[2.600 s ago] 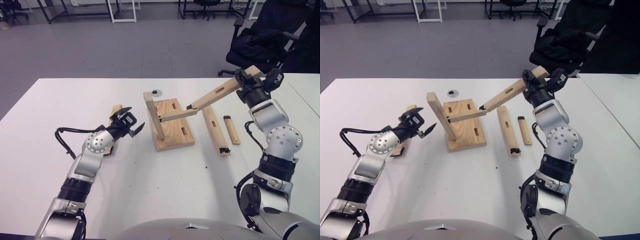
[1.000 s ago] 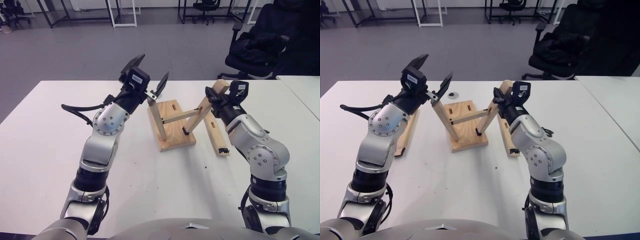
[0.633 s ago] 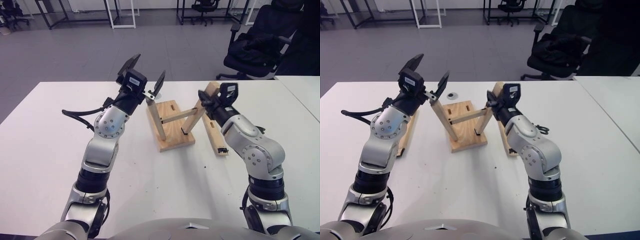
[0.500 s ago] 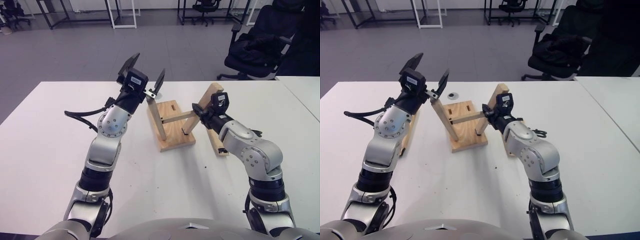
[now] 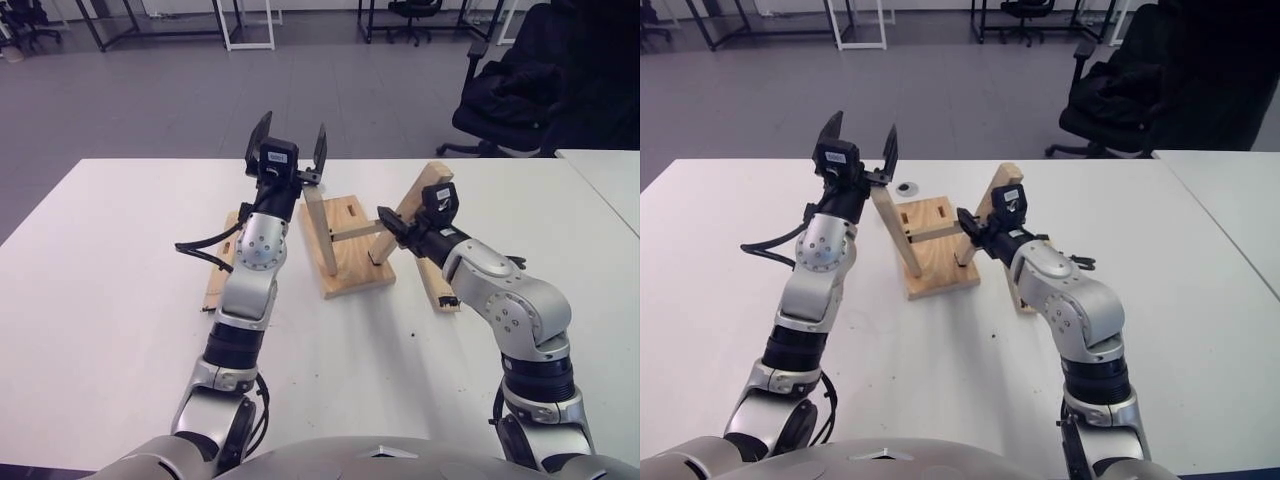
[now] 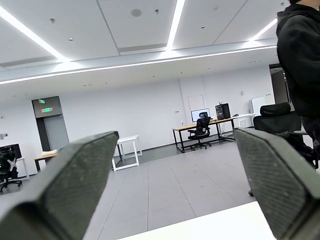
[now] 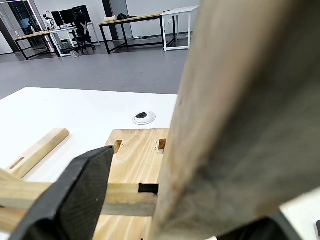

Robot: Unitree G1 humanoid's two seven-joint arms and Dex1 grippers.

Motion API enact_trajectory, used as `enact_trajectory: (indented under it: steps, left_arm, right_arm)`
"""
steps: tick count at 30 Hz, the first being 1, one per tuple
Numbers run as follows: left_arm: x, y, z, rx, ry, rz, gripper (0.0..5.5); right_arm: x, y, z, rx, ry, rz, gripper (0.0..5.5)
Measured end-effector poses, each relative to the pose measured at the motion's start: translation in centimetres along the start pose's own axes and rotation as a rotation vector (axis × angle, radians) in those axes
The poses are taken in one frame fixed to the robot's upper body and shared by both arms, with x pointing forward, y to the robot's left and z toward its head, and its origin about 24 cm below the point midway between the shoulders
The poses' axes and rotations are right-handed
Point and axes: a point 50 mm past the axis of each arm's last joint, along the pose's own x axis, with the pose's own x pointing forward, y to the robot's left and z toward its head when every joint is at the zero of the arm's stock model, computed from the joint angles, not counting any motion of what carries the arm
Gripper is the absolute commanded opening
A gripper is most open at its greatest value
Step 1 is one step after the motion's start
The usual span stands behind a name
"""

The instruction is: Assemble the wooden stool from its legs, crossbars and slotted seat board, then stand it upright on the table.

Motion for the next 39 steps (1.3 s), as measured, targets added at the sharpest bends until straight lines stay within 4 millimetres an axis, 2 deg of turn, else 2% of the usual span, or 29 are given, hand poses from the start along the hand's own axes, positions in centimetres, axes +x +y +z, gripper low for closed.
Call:
enact_trajectory:
  steps: [4,7,11,15,18,20,22,23,24,28,32,35,39]
  left_arm:
    - [-0.1,0.3,0.6,0.024,-0.019,0.003,4.24]
    - [-0.2,1.4,1.0,0.045,-0.022,0.03,4.24]
    - [0.6,2.5,3.8,0.033,-0.131,0.068,4.24]
    - [0.4,3.6,4.5,0.03,-0.13,0.086,4.24]
    - [-0.6,5.6,4.9,0.056,-0.103,0.102,4.24]
    - [-2.4,7.1,4.1,0.069,-0.022,0.125,4.24]
    - [-5.0,7.8,2.6,0.085,0.105,0.142,4.24]
    - [-6.3,7.6,1.7,0.063,0.181,0.143,4.24]
    - [-6.7,7.3,1.6,0.039,0.203,0.137,4.24]
    - [-7.0,3.9,1.7,-0.088,0.253,0.045,4.24]
    - [-6.7,3.4,1.4,-0.1,0.304,0.047,4.24]
    - [-6.1,3.0,1.5,-0.093,0.332,0.056,4.24]
    - [-5.9,3.5,1.5,-0.011,0.339,0.094,4.24]
  right_arm:
    - [-0.4,-0.1,0.0,0.022,-0.017,0.04,2.9]
    - [-0.7,-0.1,0.2,0.037,-0.044,0.093,2.9]
    - [-1.7,-0.7,2.2,0.006,-0.206,0.132,2.9]
    - [-2.8,-1.1,3.8,0.017,-0.33,0.149,2.9]
    - [-4.3,-1.7,6.2,0.034,-0.47,0.212,2.9]
    - [-5.4,-3.4,8.9,0.083,-0.592,0.217,2.9]
    - [-5.4,-5.7,10.1,0.107,-0.626,0.128,2.9]
    - [-4.8,-6.7,9.6,0.089,-0.585,0.055,2.9]
    - [-4.3,-6.8,8.8,0.073,-0.54,0.034,2.9]
    - [-2.5,-5.2,4.2,0.005,-0.337,0.054,2.9]
    - [-2.6,-4.5,4.0,-0.047,-0.327,0.014,2.9]
    - [-2.4,-3.6,3.7,-0.213,-0.25,-0.099,2.9]
    - [-2.5,-2.3,3.8,-0.308,-0.231,-0.117,2.9]
